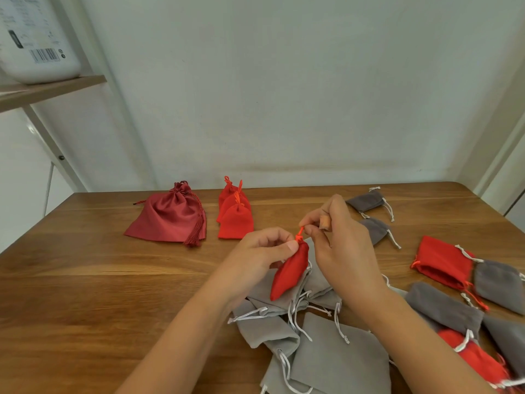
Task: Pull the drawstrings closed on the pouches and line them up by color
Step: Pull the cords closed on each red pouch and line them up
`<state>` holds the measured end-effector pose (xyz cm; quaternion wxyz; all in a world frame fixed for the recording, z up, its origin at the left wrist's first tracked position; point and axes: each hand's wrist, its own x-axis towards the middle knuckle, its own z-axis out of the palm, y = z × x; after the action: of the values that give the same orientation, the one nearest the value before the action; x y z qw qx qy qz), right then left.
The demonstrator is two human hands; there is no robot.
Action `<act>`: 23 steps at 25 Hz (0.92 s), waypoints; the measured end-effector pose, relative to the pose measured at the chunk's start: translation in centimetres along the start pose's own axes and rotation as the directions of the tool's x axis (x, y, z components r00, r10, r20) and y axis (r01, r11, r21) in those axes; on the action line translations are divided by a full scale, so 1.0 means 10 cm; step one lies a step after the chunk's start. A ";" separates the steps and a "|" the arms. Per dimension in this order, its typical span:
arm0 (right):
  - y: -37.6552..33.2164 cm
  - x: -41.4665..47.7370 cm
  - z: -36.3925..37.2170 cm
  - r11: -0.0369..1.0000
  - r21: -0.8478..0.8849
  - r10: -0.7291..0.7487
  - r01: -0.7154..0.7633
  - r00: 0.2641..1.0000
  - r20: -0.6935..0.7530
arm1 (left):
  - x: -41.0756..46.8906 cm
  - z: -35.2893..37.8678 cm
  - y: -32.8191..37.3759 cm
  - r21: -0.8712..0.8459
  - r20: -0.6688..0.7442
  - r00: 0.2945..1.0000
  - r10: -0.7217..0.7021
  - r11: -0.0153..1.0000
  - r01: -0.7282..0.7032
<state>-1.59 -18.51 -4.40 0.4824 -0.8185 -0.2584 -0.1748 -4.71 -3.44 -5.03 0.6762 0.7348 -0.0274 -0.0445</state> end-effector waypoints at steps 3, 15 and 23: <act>0.00 -0.02 0.02 1.000 -0.013 0.001 -0.001 1.000 0.014 | 0.00 -0.04 -0.03 -0.030 0.084 0.995 -0.046 0.998 0.048; 0.02 0.08 -0.13 0.951 0.275 0.191 -0.140 0.967 -0.167 | 0.01 0.12 -0.08 0.141 -0.112 0.980 0.164 0.979 -0.147; 0.08 0.08 -0.09 0.915 0.366 0.218 -0.173 0.972 -0.086 | 0.08 -0.06 -0.12 0.373 -0.262 0.913 0.311 0.906 -0.201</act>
<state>-0.48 -19.45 -4.14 0.6527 -0.7269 -0.1716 -0.1270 -3.84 -2.88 -6.17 0.5353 0.8271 -0.0237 0.1694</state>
